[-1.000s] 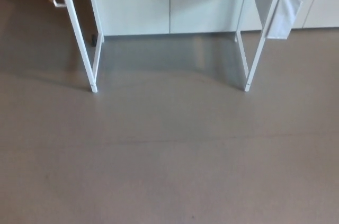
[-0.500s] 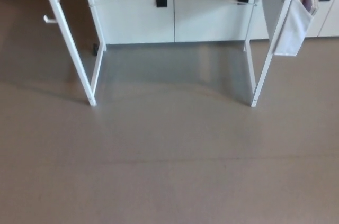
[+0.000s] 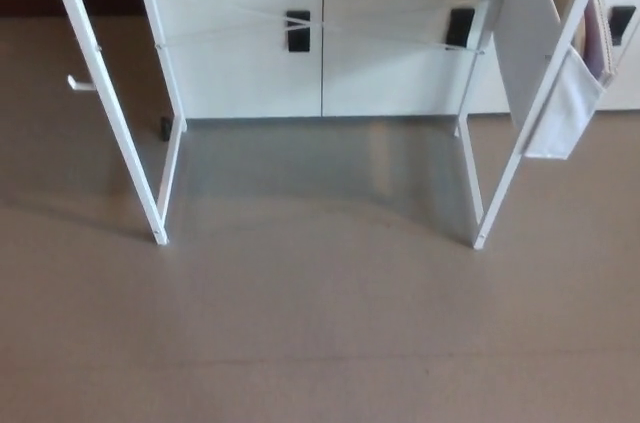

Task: The robot walks towards a desk on which a file tray is kept in the middle and a cube is kept to its right. The robot lifts the cube using its right hand and places it on the file tray.

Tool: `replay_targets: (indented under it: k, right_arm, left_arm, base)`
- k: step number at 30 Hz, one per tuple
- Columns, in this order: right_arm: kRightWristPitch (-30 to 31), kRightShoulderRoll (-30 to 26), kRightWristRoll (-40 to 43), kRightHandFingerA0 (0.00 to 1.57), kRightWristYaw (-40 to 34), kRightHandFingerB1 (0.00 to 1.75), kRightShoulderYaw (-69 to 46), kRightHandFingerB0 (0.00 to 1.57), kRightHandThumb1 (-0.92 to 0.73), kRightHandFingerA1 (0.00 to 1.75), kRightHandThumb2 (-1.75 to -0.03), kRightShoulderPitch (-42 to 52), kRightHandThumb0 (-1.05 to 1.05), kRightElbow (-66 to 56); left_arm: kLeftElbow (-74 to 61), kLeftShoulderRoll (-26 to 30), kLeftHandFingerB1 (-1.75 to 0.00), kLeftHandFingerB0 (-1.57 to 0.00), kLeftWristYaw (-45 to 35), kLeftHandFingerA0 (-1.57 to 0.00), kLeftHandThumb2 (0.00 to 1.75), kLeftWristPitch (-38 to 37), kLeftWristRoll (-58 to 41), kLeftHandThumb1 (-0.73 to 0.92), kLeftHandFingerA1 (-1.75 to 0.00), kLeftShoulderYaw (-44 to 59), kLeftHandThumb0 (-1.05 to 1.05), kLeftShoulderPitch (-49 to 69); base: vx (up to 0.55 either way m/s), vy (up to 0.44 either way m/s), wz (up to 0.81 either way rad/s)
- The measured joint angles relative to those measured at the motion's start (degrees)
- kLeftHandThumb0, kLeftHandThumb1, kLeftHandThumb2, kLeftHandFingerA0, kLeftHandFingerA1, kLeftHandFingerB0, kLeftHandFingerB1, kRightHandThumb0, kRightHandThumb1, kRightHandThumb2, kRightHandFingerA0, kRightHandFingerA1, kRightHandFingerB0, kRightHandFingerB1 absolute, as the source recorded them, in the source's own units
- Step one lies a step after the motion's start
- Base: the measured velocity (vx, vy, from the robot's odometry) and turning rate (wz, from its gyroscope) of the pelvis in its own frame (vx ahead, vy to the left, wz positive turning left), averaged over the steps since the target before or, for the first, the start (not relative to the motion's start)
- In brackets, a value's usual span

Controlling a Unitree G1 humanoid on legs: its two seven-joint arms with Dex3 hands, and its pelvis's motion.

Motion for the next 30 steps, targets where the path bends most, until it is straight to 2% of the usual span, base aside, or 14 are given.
replay_targets:
  k: [1,3,6,7,8,10,11,13,14,16,26,28,29,30]
  right_arm:
    - [0.0,0.0,0.0,0.31,0.0,0.48,0.0,0.10,-0.50,0.61,-0.90,0.0,-0.74,0.0]
    - [-0.1,0.3,-0.1,0.31,0.0,0.48,0.1,0.10,-0.50,0.61,-0.90,-0.4,-0.74,-0.2]
    - [0.1,0.2,-0.1,0.31,0.0,0.48,0.0,0.10,-0.50,0.61,-0.90,-0.5,-0.74,-0.2]
    - [0.1,0.2,-0.1,0.31,0.0,0.48,0.0,0.10,-0.50,0.61,-0.90,-0.5,-0.74,-0.2]
    - [0.1,0.2,-0.1,0.31,0.0,0.48,0.0,0.10,-0.50,0.61,-0.90,-0.6,-0.74,-0.2]
    - [0.1,0.2,-0.1,0.31,-0.1,0.48,0.0,0.10,-0.50,0.61,-0.90,-0.6,-0.74,-0.2]
    - [0.1,0.2,-0.1,0.31,0.0,0.48,0.0,0.10,-0.50,0.61,-0.90,-0.5,-0.74,-0.2]
    - [0.1,0.2,-0.1,0.31,0.0,0.48,0.0,0.10,-0.50,0.61,-0.90,-0.5,-0.74,-0.1]
    - [0.2,0.2,-0.1,0.31,0.0,0.48,0.0,0.10,-0.50,0.61,-0.90,-0.4,-0.74,-0.1]
    - [0.2,0.3,-0.1,0.31,-0.1,0.48,0.0,0.10,-0.50,0.61,-0.90,-0.3,-0.74,-0.1]
    - [0.1,0.5,-0.2,0.31,-0.1,0.48,0.0,0.10,-0.50,0.61,-0.90,0.0,-0.74,-0.1]
    - [0.1,0.5,-0.2,0.31,-0.1,0.48,0.0,0.10,-0.50,0.61,-0.90,0.0,-0.74,-0.1]
    - [0.1,0.5,-0.2,0.31,-0.1,0.48,0.0,0.10,-0.50,0.61,-0.90,-0.1,-0.74,-0.1]
    - [0.1,0.5,-0.2,0.31,-0.1,0.48,0.0,0.10,-0.50,0.61,-0.90,-0.1,-0.74,-0.1]
  left_arm:
    - [0.1,0.0,-1.35,-0.56,0.0,-0.53,1.30,0.0,0.0,-0.51,-1.38,0.0,-0.59,0.1]
    - [0.3,-0.3,-1.34,-0.61,0.0,-0.57,1.23,0.0,0.0,-0.53,-1.35,0.0,-0.54,0.0]
    - [0.1,-0.4,-1.37,-0.61,0.1,-0.58,1.28,0.0,0.0,-0.54,-1.40,0.0,-0.57,-0.7]
    - [0.2,-0.4,-1.51,-0.42,0.1,-0.39,1.74,0.0,0.0,-0.34,-1.57,-0.1,-0.69,-0.6]
    - [0.2,-0.4,-1.51,-0.34,0.1,-0.32,1.75,0.0,0.0,-0.44,-1.57,-0.1,-0.78,-0.5]
    - [0.0,-0.4,-1.51,-0.34,0.0,-0.33,1.75,0.0,0.0,-0.45,-1.57,-0.1,-0.79,-0.2]
    - [0.0,-0.4,-1.27,-0.14,0.0,-0.13,1.75,0.0,0.0,-0.19,-1.33,-0.1,-0.69,-0.1]
    - [-0.5,-0.4,-1.36,-0.22,0.0,-0.23,1.75,0.0,0.0,-0.27,-1.42,-0.2,-0.73,0.2]
    - [-0.7,-0.4,-1.44,-0.30,0.0,-0.29,1.75,0.0,0.0,-0.38,-1.50,-0.2,-0.74,0.4]
    - [-0.8,-0.6,-1.41,-0.26,0.0,-0.24,1.73,0.0,0.1,-0.38,-1.46,-0.6,-0.69,0.1]
    - [-1.1,0.0,-1.41,-0.26,0.2,-0.24,1.73,0.0,-0.1,-0.38,-1.46,0.1,-0.69,-0.2]
    - [-1.1,0.0,-1.46,-0.30,0.2,-0.28,1.75,0.0,-0.1,-0.40,-1.51,0.1,-0.74,0.0]
    - [-1.1,0.0,-1.42,-0.27,0.1,-0.28,1.74,0.0,-0.1,-0.36,-1.49,0.1,-0.74,0.1]
    - [-1.1,0.0,-1.47,-0.31,0.1,-0.31,1.75,0.0,-0.1,-0.40,-1.53,0.1,-0.73,0.1]
  base:
    - [0.28,-0.161,0.20]
    - [0.30,-0.122,0.05]
    - [0.24,-0.076,0.09]
    - [0.18,-0.023,-0.04]
    - [0.11,0.006,-0.04]
    - [0.13,0.053,-0.10]
    - [0.11,0.102,-0.16]
    - [0.18,0.146,-0.14]
    - [0.22,0.179,-0.18]
    - [0.20,0.169,0.06]
    - [0.17,0.083,-0.04]
    - [0.20,0.009,0.08]
    - [0.26,-0.001,0.11]
    - [0.25,-0.049,0.10]
